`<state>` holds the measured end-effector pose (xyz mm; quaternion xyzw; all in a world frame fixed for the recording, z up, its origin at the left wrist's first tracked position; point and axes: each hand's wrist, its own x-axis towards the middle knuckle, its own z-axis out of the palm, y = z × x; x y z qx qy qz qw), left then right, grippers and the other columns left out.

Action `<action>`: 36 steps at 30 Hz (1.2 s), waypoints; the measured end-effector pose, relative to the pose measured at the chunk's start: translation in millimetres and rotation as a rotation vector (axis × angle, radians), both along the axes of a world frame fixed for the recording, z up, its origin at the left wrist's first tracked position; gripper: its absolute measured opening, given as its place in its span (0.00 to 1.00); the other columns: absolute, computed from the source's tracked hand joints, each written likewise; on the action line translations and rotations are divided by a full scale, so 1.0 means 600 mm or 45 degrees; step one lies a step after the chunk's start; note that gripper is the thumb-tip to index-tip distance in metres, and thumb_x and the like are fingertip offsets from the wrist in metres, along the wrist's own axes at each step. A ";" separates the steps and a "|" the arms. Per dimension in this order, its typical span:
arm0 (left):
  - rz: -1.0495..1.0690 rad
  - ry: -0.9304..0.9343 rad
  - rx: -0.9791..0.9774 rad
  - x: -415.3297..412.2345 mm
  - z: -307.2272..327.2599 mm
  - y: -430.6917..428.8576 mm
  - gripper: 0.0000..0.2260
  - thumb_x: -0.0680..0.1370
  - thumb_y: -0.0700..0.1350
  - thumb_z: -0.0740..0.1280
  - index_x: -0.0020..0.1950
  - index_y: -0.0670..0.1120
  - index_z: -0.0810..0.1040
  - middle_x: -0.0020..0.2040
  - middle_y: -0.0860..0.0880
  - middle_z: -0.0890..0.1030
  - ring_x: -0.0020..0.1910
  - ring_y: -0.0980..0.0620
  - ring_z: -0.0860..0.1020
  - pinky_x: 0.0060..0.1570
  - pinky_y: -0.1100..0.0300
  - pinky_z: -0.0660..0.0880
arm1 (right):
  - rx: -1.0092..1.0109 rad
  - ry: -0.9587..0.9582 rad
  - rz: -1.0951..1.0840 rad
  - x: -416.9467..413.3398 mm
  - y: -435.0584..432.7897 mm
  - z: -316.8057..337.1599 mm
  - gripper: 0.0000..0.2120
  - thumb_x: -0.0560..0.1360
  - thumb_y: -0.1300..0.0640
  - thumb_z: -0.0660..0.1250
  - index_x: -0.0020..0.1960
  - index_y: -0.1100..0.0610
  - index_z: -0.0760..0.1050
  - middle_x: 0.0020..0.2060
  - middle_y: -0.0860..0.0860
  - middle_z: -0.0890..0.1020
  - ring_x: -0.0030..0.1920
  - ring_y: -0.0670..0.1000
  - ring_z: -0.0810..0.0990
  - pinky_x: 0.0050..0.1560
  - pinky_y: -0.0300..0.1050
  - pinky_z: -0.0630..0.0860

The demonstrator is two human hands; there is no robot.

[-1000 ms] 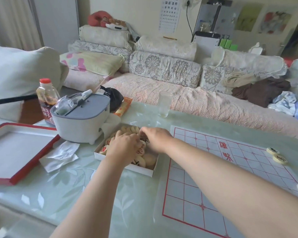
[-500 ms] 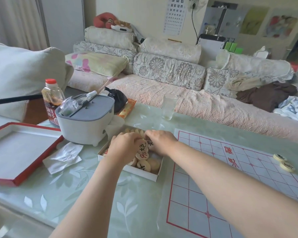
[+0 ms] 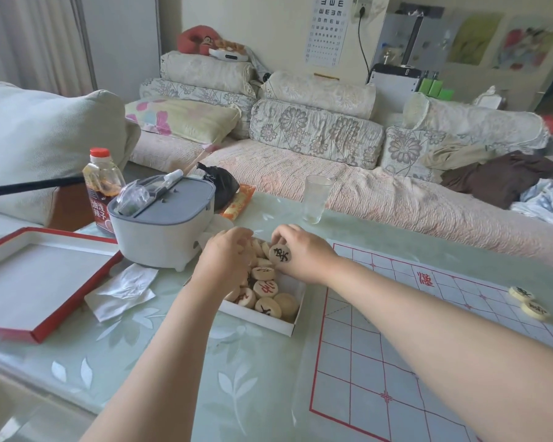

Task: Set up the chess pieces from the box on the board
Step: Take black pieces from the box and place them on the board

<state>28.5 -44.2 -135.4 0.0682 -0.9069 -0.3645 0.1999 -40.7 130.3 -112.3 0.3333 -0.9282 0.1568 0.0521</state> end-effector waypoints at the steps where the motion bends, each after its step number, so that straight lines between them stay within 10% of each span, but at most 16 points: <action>1: -0.035 -0.032 0.094 0.002 0.008 0.005 0.16 0.77 0.49 0.65 0.65 0.55 0.73 0.54 0.55 0.79 0.55 0.52 0.77 0.54 0.58 0.74 | -0.072 -0.014 0.019 0.007 -0.004 0.008 0.18 0.71 0.49 0.73 0.57 0.47 0.70 0.52 0.43 0.73 0.50 0.49 0.77 0.44 0.44 0.69; 7: -0.049 -0.048 0.573 0.016 0.030 0.031 0.19 0.76 0.44 0.66 0.66 0.53 0.72 0.47 0.53 0.82 0.44 0.53 0.81 0.44 0.54 0.79 | -0.342 -0.074 0.211 0.048 -0.042 0.031 0.20 0.69 0.56 0.76 0.57 0.50 0.72 0.53 0.47 0.79 0.38 0.35 0.73 0.39 0.30 0.67; 16: 0.157 0.030 0.468 0.035 0.027 0.011 0.19 0.74 0.37 0.61 0.60 0.53 0.78 0.55 0.50 0.80 0.44 0.40 0.81 0.40 0.54 0.77 | 0.183 -0.232 -0.283 0.060 -0.041 0.003 0.20 0.73 0.36 0.64 0.55 0.50 0.68 0.53 0.48 0.76 0.52 0.53 0.74 0.47 0.48 0.68; 21: 0.143 -0.011 0.439 0.030 0.033 0.033 0.18 0.75 0.37 0.60 0.59 0.54 0.78 0.51 0.52 0.79 0.26 0.54 0.75 0.23 0.63 0.70 | 0.119 -0.265 -0.297 0.069 -0.040 -0.007 0.14 0.75 0.40 0.64 0.49 0.50 0.70 0.49 0.48 0.77 0.50 0.53 0.75 0.47 0.47 0.69; 36: -0.105 -0.072 0.305 0.015 0.038 0.232 0.16 0.76 0.38 0.61 0.60 0.52 0.77 0.53 0.48 0.82 0.43 0.49 0.76 0.39 0.61 0.70 | -0.301 -0.128 -0.589 0.133 0.223 0.005 0.16 0.72 0.38 0.68 0.45 0.48 0.68 0.43 0.43 0.79 0.42 0.48 0.77 0.36 0.41 0.68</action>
